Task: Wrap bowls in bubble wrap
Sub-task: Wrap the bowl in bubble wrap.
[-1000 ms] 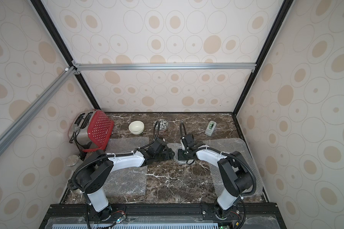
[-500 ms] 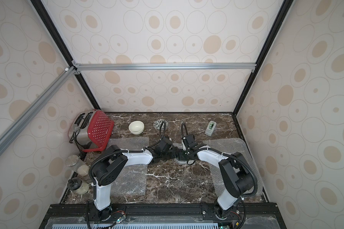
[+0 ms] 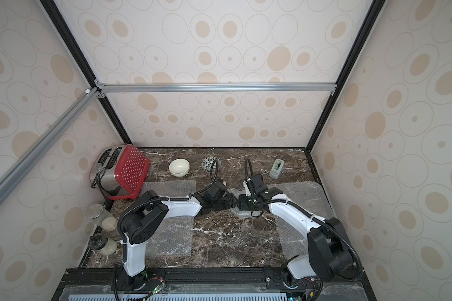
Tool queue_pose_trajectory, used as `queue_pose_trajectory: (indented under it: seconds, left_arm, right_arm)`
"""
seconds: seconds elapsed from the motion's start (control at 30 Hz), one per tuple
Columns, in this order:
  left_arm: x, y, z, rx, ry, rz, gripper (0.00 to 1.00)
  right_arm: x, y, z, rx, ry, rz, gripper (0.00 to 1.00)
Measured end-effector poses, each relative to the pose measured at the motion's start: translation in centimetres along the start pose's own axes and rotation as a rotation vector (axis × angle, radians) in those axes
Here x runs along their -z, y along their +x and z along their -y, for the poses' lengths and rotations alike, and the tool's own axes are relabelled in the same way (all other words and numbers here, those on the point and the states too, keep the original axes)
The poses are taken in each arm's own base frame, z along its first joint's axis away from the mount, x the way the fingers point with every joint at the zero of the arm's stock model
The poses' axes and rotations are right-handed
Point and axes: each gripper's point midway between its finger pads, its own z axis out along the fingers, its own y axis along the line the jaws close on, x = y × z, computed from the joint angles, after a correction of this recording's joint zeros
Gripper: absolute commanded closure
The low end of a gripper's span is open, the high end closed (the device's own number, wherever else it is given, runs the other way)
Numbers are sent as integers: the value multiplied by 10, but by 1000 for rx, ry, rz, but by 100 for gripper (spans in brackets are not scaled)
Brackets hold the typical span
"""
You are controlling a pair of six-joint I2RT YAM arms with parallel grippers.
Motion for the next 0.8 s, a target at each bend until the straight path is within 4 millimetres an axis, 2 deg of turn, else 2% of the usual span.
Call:
queue_pose_trajectory:
  seconds: [0.17,0.23,0.33,0.43,0.6,0.7,0.8]
  left_arm:
    - [0,1,0,-9,-1,-1,34]
    - [0,1,0,-11,-1,-2,34]
    - [0,1,0,-12,-1,-2,34]
    - [0,2,1,-14,-1,-3,34]
    - [0,2,1,-15,-3,-2,34]
    - [0,2,1,-15,-4,-2,34]
    - [0,2,1,-17,-5,-4,34]
  right_arm:
    - [14,-23,8,-14,26,32,49]
    - [16,-39,9,-9,42,46,49]
    - [8,-59,5,11,52,43,49]
    - [-8,-71,4,28,63,20,51]
    - [-27,-60,12,36,89,-55,56]
    - [-28,-54,12,44,84,-79,71]
    - [-29,-44,15,48,82,-97,80]
